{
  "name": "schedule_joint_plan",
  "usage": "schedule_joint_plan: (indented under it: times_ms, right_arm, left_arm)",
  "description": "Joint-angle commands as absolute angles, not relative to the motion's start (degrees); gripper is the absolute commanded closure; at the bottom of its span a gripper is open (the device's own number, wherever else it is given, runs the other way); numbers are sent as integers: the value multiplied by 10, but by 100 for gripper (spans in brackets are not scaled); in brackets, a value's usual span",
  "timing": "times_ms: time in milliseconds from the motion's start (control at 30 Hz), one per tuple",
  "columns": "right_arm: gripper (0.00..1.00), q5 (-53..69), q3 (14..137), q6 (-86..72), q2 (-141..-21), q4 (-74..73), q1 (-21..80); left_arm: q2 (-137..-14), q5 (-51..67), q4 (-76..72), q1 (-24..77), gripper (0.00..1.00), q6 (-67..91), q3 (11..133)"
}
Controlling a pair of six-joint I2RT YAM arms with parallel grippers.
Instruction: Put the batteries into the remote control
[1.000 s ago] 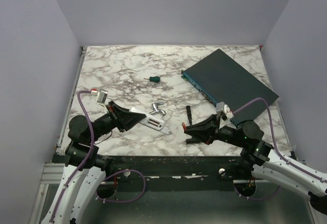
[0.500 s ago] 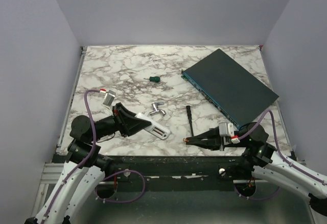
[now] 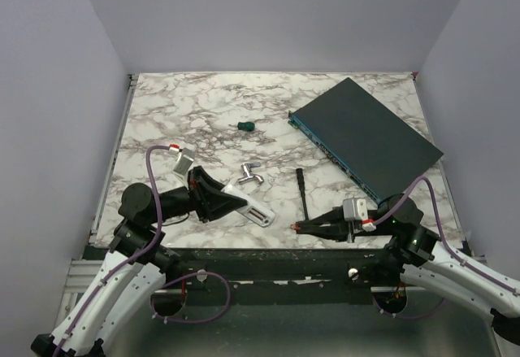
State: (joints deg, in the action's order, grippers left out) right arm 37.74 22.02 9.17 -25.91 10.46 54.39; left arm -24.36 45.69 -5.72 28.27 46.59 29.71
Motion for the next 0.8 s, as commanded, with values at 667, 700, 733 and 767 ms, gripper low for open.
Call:
schedule_joint_plan:
  times_ms: [667, 700, 733, 767]
  right_arm:
    - [99, 349, 204, -51, -230, 263, 547]
    - [99, 342, 195, -65, -226, 283, 547]
    - [99, 336, 187, -81, -221, 307, 547]
    - [99, 332, 180, -93, -218, 328, 547]
  left_arm:
    - [-224, 431, -84, 287, 100, 451, 294]
    - [-223, 428, -83, 287, 100, 453, 294]
    - [-222, 425, -81, 287, 100, 454, 294]
    - [-221, 421, -78, 287, 100, 457, 295]
